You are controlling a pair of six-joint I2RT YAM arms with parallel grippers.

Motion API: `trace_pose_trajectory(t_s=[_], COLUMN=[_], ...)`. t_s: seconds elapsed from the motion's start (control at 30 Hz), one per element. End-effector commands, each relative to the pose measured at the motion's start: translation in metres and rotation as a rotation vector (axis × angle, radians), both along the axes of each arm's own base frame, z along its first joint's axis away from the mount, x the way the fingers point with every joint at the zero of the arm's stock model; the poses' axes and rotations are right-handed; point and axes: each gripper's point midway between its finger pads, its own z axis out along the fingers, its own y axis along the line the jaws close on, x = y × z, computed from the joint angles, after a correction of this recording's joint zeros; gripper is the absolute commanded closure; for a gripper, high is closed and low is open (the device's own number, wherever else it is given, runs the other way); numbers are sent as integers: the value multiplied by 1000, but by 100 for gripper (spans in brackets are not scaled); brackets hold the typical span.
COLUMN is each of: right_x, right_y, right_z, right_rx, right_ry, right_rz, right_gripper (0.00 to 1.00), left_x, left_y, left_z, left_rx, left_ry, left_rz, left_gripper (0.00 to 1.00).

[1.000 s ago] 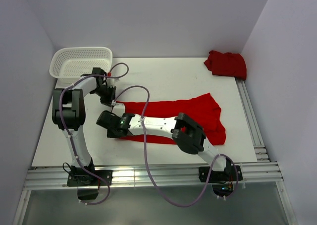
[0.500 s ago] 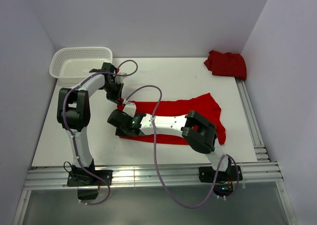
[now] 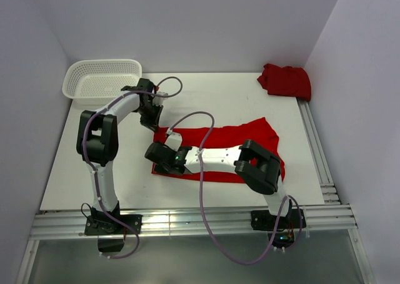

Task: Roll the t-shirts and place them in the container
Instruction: Roll the tshirt

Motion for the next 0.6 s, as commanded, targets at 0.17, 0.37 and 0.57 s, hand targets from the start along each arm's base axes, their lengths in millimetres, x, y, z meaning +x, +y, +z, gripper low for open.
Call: trace_pose_trajectory(t_s=[0.17, 0.37, 0.57], right_x=[1, 0, -1], right_y=[-9, -13, -17], right_z=[12, 7, 1], right_rx=[65, 74, 81], right_ry=[-7, 3, 12], right_rz=[-68, -96, -124], right_gripper=[100, 100, 100], left_x=[16, 16, 15], left_y=[-16, -23, -35], left_z=[13, 24, 45], left_rx=[-2, -33, -107], left_ry=[-74, -97, -129], left_rz=[-28, -53, -108], left_gripper=[84, 60, 42])
